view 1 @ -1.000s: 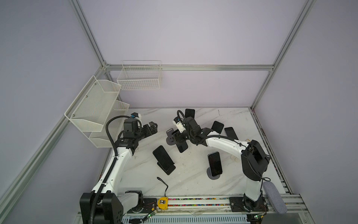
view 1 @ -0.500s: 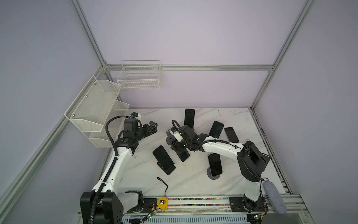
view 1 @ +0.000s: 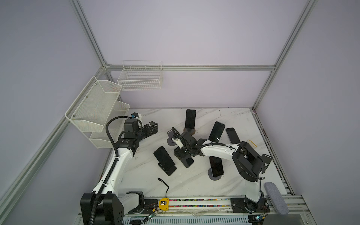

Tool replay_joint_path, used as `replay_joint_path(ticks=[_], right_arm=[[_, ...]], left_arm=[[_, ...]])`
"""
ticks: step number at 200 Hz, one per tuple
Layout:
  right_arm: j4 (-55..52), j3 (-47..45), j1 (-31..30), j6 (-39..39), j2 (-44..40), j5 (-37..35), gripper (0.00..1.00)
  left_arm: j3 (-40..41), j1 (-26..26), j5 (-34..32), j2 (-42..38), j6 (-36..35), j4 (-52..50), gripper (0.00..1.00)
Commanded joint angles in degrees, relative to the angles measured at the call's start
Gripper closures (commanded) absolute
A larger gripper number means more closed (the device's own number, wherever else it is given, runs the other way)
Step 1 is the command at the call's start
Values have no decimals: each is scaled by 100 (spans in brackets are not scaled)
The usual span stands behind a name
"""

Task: Remove the phone from the phone stand
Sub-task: Place the phone at the center of the table.

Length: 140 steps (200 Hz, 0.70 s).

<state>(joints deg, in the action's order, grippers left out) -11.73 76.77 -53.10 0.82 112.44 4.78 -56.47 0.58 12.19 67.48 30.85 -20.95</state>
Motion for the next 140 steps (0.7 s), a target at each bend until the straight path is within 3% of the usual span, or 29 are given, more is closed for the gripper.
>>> replay_joint_path(ticks=[1,140], right_arm=[[-29,15,-75,15,202,-176,42],[109,-228,-324,674,599,-623,40]], left_arm=[[-454,39,26,-130,-71,120,0],[-431,39,-153,-269,-184,-110,0]])
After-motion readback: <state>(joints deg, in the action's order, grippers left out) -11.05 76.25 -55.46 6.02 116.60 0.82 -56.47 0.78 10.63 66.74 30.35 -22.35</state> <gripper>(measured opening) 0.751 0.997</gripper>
